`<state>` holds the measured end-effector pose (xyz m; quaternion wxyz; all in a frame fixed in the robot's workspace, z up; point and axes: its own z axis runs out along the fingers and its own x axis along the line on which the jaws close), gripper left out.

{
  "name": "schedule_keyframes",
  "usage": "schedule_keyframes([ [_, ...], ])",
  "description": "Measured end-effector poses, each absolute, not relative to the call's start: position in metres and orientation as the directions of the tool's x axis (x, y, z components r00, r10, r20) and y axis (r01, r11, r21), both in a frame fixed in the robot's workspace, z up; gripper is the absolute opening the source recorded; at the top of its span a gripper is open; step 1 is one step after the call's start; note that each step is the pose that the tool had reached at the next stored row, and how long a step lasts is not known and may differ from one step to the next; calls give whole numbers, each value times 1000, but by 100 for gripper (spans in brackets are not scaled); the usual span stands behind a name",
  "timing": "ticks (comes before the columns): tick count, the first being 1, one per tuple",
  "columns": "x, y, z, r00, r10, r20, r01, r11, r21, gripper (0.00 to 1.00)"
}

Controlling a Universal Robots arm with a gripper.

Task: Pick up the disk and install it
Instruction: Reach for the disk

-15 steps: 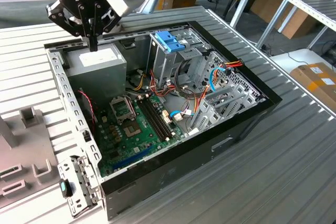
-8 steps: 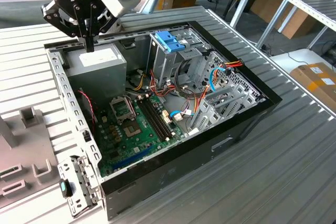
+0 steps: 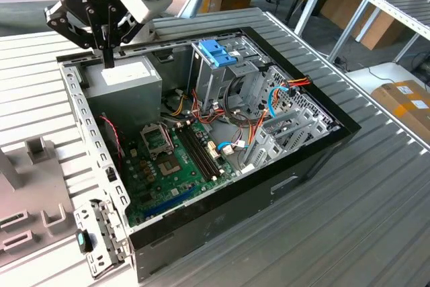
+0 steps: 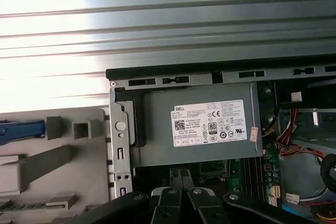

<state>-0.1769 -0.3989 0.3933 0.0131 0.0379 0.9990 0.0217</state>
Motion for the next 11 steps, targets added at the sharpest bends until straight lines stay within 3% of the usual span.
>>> schedule_keyframes([
  [11,-187,-399,393,-997,76,-24,75,996,44,10],
])
